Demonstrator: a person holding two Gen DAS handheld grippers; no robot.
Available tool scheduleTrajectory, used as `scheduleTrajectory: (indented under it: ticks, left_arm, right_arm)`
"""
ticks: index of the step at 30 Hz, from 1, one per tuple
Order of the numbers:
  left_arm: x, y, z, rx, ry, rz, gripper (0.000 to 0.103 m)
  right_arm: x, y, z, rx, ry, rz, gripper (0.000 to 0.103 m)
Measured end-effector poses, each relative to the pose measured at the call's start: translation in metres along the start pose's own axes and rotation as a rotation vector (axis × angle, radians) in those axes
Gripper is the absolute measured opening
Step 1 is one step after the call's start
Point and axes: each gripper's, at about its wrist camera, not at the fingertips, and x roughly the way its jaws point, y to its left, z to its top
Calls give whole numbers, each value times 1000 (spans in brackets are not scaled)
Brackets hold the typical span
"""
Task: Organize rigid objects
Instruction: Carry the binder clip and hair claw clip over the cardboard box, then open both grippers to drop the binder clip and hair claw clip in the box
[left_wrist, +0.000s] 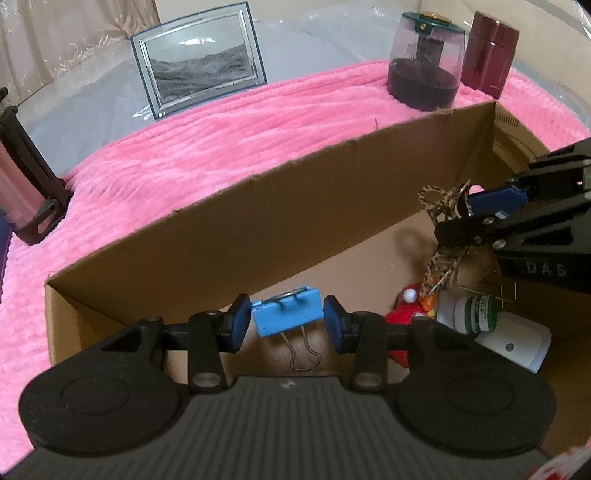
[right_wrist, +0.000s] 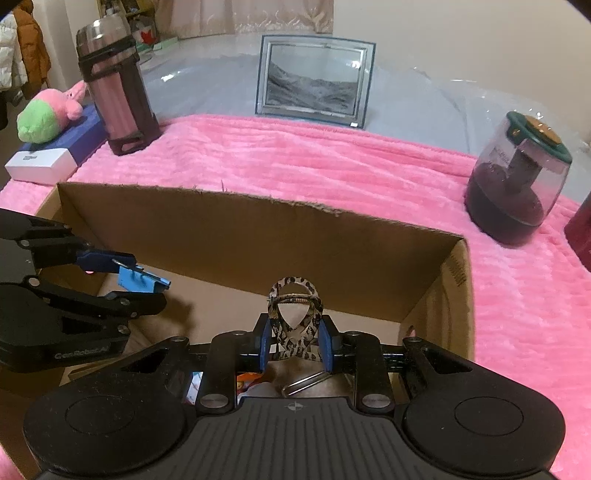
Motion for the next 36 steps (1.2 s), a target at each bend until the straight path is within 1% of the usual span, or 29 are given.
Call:
scheduleTrajectory:
  ticks: [11,20,29,36]
  left_arm:
    - [14,-2,2,9,37,9,38]
    - [17,-1,2,4,44,19,38]
    - [17,-2,2,3,47,24,38]
    - [10,1,0,-8,22,17,38]
  right_arm:
    - [13,-1,3,-2,33,-8,23]
    - [14,-1,4,9,40,-2,23]
    - [15,-3,5,20,47,0,23]
    - [15,-6,7,47,45,-17,23]
